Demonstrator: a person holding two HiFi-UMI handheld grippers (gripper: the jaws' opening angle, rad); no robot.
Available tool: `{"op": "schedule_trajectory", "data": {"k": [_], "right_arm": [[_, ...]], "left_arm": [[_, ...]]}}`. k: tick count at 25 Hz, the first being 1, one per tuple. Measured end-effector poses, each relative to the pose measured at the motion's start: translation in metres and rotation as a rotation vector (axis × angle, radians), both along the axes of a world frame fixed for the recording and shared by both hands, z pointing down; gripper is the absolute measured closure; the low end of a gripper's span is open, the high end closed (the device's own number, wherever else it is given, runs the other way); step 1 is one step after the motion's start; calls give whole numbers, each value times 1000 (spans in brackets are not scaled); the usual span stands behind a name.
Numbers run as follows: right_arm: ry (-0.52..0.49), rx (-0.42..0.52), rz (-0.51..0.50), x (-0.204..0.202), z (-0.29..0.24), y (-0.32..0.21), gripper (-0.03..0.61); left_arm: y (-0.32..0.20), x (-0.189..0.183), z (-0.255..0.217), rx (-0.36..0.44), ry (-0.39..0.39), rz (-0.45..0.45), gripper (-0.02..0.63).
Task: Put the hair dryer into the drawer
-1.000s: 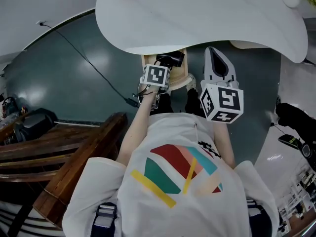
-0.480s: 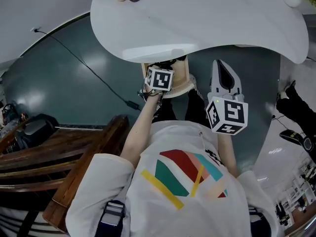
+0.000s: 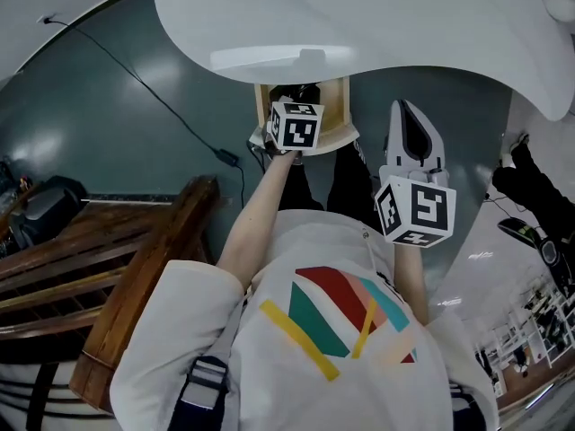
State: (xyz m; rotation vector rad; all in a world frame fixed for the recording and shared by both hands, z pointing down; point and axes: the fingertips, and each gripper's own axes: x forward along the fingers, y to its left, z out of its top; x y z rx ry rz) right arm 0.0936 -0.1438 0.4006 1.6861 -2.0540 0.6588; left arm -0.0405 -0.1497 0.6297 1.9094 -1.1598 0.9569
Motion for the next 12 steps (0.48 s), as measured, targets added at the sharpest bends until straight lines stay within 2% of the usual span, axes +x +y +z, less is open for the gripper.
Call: {"op": "schedule_trajectory", "data": {"k": [5, 12], "right_arm": [[23, -25, -47, -11, -4, 9, 566], [58, -47, -86, -26, 1, 21, 566]], "left_arm": [[-6, -2, -2, 18, 24, -130, 407], [-24, -14, 2, 56, 48, -210, 407]]}}
